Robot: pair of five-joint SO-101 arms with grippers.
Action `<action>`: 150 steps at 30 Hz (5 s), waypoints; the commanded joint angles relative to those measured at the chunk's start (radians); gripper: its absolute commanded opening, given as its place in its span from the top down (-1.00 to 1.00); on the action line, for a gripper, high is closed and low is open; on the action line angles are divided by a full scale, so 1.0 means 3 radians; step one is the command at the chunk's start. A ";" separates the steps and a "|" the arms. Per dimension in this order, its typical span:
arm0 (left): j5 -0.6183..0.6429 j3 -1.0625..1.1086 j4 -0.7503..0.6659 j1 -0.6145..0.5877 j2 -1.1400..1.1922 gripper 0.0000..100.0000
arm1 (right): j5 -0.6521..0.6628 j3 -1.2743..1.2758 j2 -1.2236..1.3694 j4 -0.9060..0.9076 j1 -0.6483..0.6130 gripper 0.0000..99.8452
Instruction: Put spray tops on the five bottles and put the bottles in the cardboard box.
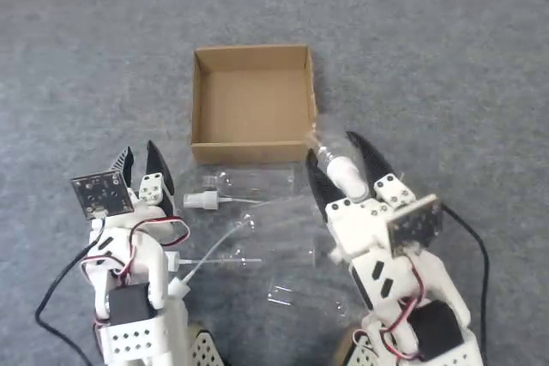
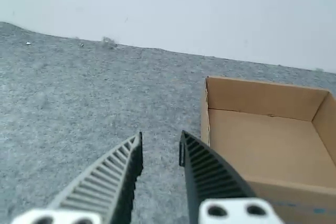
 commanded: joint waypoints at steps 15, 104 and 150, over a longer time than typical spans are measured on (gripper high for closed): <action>-0.0041 -0.0018 0.0005 -0.0005 -0.0036 0.79 | 0.0107 -0.1565 0.2048 -0.0371 0.0013 0.99; -0.0051 -0.0008 0.0010 -0.0005 -0.0031 0.78 | -0.0414 -0.6552 0.8646 -0.0478 -0.0739 0.99; -0.0051 -0.0003 0.0010 -0.0005 -0.0015 0.78 | -0.0389 -0.6552 0.8728 -0.0442 -0.0601 0.58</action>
